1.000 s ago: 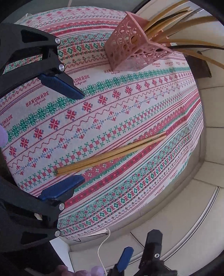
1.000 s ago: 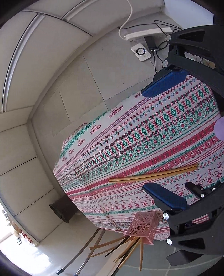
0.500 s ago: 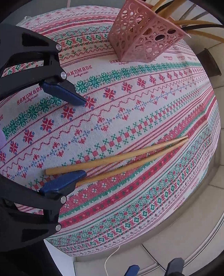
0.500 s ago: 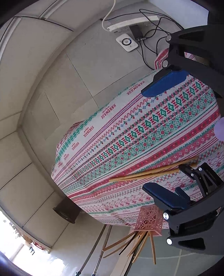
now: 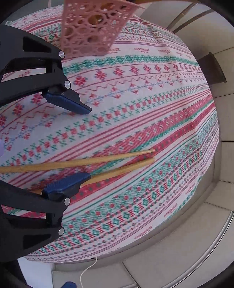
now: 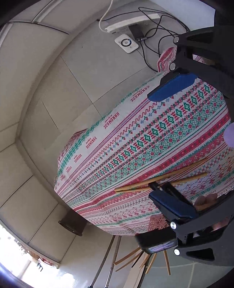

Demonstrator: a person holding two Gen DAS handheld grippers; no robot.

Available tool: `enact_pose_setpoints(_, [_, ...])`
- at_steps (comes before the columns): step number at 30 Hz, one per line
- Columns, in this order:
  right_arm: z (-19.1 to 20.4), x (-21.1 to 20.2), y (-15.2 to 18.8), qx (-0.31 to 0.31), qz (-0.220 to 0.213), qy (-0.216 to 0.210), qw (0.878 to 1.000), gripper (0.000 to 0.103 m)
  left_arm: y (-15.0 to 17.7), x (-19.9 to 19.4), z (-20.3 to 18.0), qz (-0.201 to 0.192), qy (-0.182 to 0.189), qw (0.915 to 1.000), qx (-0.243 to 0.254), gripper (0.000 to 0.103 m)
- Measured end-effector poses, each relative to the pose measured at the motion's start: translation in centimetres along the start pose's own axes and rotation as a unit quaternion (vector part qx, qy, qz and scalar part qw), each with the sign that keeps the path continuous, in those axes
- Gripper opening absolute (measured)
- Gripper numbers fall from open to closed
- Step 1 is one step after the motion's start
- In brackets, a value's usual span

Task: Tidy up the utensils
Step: 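Grasp one of the last two wooden chopsticks with the left tool, then lift the chopstick with the left tool while the right tool grasps the last one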

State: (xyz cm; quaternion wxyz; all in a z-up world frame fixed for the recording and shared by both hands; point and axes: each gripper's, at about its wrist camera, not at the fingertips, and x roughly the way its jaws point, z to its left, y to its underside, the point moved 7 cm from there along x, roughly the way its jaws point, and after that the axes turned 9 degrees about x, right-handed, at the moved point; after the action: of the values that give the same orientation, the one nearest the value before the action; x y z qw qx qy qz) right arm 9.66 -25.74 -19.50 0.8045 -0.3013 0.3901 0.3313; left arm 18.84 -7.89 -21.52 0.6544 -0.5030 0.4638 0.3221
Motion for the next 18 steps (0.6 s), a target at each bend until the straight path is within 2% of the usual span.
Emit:
enact_pose_setpoints(3, [-0.7,0.6,-0.3,0.018,0.009,0.003,1.0,0.096,-2.6,0.9,-0.1,-0.014,0.005,0.9997,0.02,0.06])
enact_pose_setpoints(4, [-0.9,0.8,-0.3,0.023,0.013,0.003,1.0,0.096,-2.6,0.8,0.2,-0.018,0.009,0.9995,0.026,0.059])
enact_pose_setpoints(5, [-1.0,1.3,-0.3,0.03,0.021,0.002,0.999,0.096,-2.8,0.9,0.3,-0.019,0.012,0.9993,0.031,0.054])
enact_pose_setpoints(6, [-1.0,1.6,-0.3,0.035,0.028,0.002,0.999,0.096,-3.1,1.0,0.3,-0.019,0.01,0.9992,0.034,0.044])
enact_pose_setpoints(7, [-1.0,1.9,-0.2,0.037,0.032,0.002,0.999,0.096,-3.5,1.1,0.6,-0.019,0.006,0.9992,0.036,0.039])
enact_pose_setpoints(9, [-0.8,2.4,-0.3,0.039,0.038,0.002,0.998,0.096,-4.1,1.4,0.9,-0.019,0.016,0.9991,0.035,0.016])
enact_pose_setpoints(10, [-0.7,2.6,-0.4,0.04,0.037,0.003,0.999,0.096,-4.3,1.6,1.0,-0.02,0.018,0.9989,0.038,0.011])
enact_pose_setpoints(13, [-0.5,2.8,-0.8,0.043,0.032,0.005,0.999,0.096,-3.6,1.4,0.8,-0.023,0.014,0.9988,0.042,0.005])
enact_pose_setpoints(18, [0.4,4.0,-1.5,0.033,0.028,0.029,0.999,0.096,0.3,-0.8,0.2,-0.024,0.005,0.9984,0.05,0.005])
